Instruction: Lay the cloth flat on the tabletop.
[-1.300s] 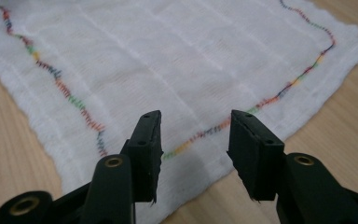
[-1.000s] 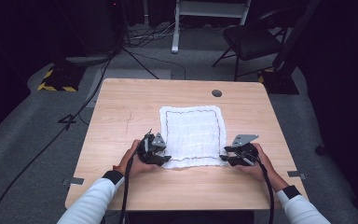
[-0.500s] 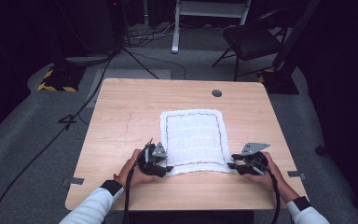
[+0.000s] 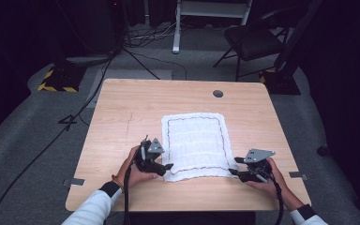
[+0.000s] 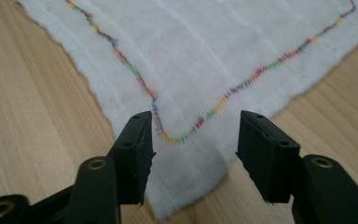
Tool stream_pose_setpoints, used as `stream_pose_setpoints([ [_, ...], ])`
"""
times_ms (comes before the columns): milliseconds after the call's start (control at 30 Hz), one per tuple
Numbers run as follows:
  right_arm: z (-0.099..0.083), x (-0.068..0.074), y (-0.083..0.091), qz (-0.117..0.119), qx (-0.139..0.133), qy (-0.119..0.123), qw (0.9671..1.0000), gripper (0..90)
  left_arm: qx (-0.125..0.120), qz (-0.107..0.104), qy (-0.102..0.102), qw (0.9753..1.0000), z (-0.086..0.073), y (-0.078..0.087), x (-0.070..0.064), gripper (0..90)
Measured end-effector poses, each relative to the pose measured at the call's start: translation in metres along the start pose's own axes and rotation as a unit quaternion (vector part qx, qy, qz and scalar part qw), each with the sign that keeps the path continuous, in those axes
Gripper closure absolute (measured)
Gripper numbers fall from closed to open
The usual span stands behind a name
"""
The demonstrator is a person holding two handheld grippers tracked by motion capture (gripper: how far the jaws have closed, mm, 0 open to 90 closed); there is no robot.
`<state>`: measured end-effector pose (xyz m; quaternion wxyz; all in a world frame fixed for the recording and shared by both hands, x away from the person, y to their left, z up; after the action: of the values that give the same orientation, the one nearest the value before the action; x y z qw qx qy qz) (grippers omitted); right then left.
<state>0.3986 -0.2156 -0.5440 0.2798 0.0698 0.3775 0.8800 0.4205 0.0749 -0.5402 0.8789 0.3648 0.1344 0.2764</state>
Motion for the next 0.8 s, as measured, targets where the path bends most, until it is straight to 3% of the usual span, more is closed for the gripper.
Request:
stream_pose_setpoints([
  [200, 0.025, 0.024, -0.017, 0.024, -0.007, 0.029, 0.9993, 43.6, -0.005, 0.031, 0.016, 0.9994, 0.014, -0.009, 0.035, 23.0],
  [233, 0.029, 0.028, -0.02, 0.028, -0.008, 0.035, 0.999, 43.7, -0.007, 0.046, 0.01, 0.9989, 0.017, -0.011, 0.041, 22.8],
  [400, 0.056, 0.056, -0.041, 0.06, -0.018, 0.064, 0.996, 44.3, -0.007, 0.062, 0.023, 0.9978, 0.031, -0.023, 0.067, 22.4],
  [467, 0.06, 0.06, -0.044, 0.064, -0.021, 0.069, 0.9953, 44.5, -0.015, 0.057, 0.04, 0.9975, 0.038, -0.027, 0.075, 22.2],
  [567, 0.071, 0.071, -0.052, 0.076, -0.027, 0.079, 0.9936, 45.1, -0.019, 0.061, 0.045, 0.997, 0.045, -0.033, 0.087, 22.0],
  [800, 0.1, 0.101, -0.072, 0.105, -0.046, 0.104, 0.988, 47.5, -0.022, 0.083, 0.077, 0.9934, 0.058, -0.054, 0.113, 22.1],
])
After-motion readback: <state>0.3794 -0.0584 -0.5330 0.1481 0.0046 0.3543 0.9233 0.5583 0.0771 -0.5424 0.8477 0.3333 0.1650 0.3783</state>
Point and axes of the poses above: each handheld gripper's, and its own axes: y roughly backward along the jaws, z roughly out of its top, x roughly to its left, the point moved 9 cm from there along -y, roughly forward along the jaws
